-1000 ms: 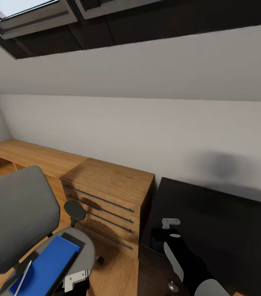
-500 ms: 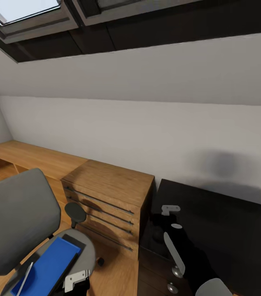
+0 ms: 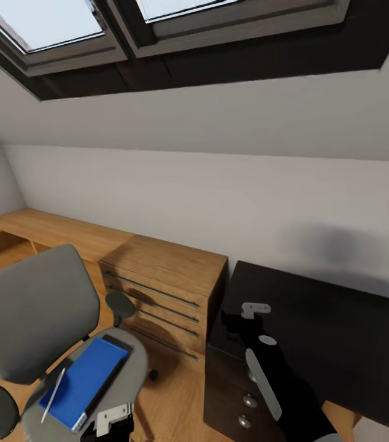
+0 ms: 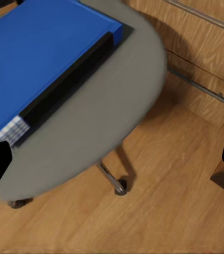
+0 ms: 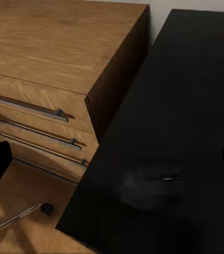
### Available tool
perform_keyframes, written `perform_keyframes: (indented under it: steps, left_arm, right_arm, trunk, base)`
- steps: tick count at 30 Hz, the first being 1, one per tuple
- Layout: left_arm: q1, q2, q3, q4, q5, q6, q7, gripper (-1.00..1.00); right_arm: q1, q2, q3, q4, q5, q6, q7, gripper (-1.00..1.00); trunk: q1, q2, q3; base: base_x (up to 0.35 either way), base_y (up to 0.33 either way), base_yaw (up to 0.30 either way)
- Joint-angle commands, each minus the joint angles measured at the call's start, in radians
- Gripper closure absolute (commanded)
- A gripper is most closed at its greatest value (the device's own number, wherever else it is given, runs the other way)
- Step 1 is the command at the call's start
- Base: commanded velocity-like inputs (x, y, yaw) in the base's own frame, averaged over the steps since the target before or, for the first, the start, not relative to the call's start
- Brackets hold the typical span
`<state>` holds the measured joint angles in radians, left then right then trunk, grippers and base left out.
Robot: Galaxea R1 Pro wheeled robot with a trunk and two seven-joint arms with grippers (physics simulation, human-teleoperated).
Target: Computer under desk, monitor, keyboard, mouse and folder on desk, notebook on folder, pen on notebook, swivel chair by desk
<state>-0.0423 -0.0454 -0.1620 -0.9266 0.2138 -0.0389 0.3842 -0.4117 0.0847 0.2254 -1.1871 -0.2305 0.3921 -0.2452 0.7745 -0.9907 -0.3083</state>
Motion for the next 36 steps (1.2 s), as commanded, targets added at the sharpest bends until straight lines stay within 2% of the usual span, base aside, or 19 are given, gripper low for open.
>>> perform_keyframes:
  steps: [1, 3, 8, 19, 27, 36]
  left_arm:
    - [-0.001, 0.001, -0.004, 0.000, 0.011, -0.004, 0.006, -1.00]
    - [-0.001, 0.001, -0.003, 0.001, 0.011, -0.003, 0.006, -1.00]
    - [-0.001, 0.001, -0.002, 0.001, 0.012, 0.012, 0.006, -1.00]
    - [-0.001, 0.001, -0.002, 0.003, 0.012, 0.030, 0.005, -1.00]
    - [-0.001, 0.001, -0.002, 0.002, 0.011, 0.028, 0.005, -1.00]
    - [-0.001, 0.002, -0.002, 0.002, 0.010, 0.025, 0.005, -1.00]
  right_arm:
    - [0.000, 0.000, 0.002, -0.004, -0.015, 0.003, -0.009, -1.00]
    - [0.010, -0.002, 0.001, -0.015, -0.027, -0.001, -0.009, -1.00]
    - [0.012, -0.004, 0.000, -0.016, -0.027, -0.004, -0.009, -1.00]
    - [0.013, -0.005, 0.000, -0.015, -0.027, -0.005, -0.008, -1.00]
    - [0.013, -0.003, 0.001, -0.012, -0.027, -0.006, -0.008, -1.00]
    - [0.013, -0.001, 0.000, -0.011, -0.026, -0.006, -0.010, -1.00]
  trunk:
    - [-0.005, 0.006, 0.002]
    - [-0.012, 0.020, 0.008]
    - [-0.031, 0.055, 0.026]
    - [-0.074, 0.132, 0.065]
    - [-0.074, 0.132, 0.059]
    - [-0.074, 0.132, 0.046]
  base:
    - [-0.336, 0.000, 0.000]
    - [-0.339, 0.000, -0.004]
    - [-0.341, 0.000, -0.111]
    - [-0.306, 0.000, -0.230]
    - [-0.049, 0.000, -0.203]
    - [-0.132, 0.010, -0.040]
